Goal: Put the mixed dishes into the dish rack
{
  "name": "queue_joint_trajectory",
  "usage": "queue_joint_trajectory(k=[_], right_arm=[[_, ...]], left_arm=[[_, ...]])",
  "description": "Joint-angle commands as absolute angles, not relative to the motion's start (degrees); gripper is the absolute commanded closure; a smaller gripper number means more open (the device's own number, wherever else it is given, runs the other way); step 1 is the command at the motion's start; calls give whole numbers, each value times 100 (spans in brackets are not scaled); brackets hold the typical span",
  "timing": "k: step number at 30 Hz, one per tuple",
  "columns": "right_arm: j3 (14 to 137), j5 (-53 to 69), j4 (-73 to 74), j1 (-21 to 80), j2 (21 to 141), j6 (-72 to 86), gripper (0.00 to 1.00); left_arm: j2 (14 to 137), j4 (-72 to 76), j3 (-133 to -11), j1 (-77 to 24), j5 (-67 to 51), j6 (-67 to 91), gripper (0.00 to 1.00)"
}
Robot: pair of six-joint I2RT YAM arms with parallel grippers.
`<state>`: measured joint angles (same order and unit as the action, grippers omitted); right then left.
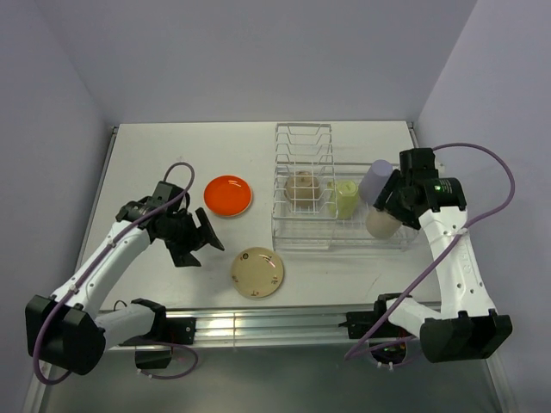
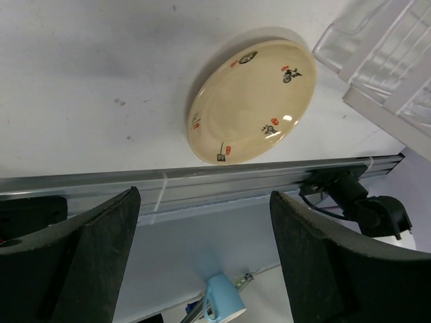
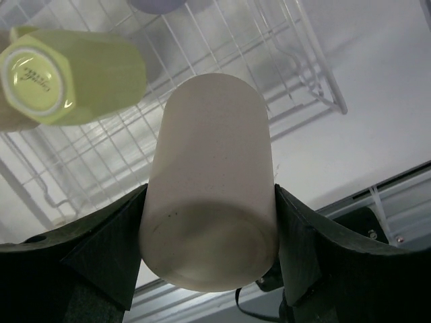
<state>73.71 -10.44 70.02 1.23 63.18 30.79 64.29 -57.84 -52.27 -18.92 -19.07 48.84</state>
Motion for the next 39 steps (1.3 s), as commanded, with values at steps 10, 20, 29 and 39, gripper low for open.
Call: queue_joint_trajectory(k=[10,20,29,39], right_arm=[[6750,-1590,5792,97,6828,2918,100],[6891,-1828,5565,105,7242,2839,100],[6522,-1872,5169,105,7532,2760,90],[6319,-1696,5036,97,7436,2725,51]], left_arm=[[6662,-5089,-4553,-2030,-1890,4746,17],[7074,-4729,-4509,-2205,-1986,4711,18],[7584,-4088,-4351,-2531,-2108,4808,22],[7875,-3314,-4113,-2689,-2364,4922,23]])
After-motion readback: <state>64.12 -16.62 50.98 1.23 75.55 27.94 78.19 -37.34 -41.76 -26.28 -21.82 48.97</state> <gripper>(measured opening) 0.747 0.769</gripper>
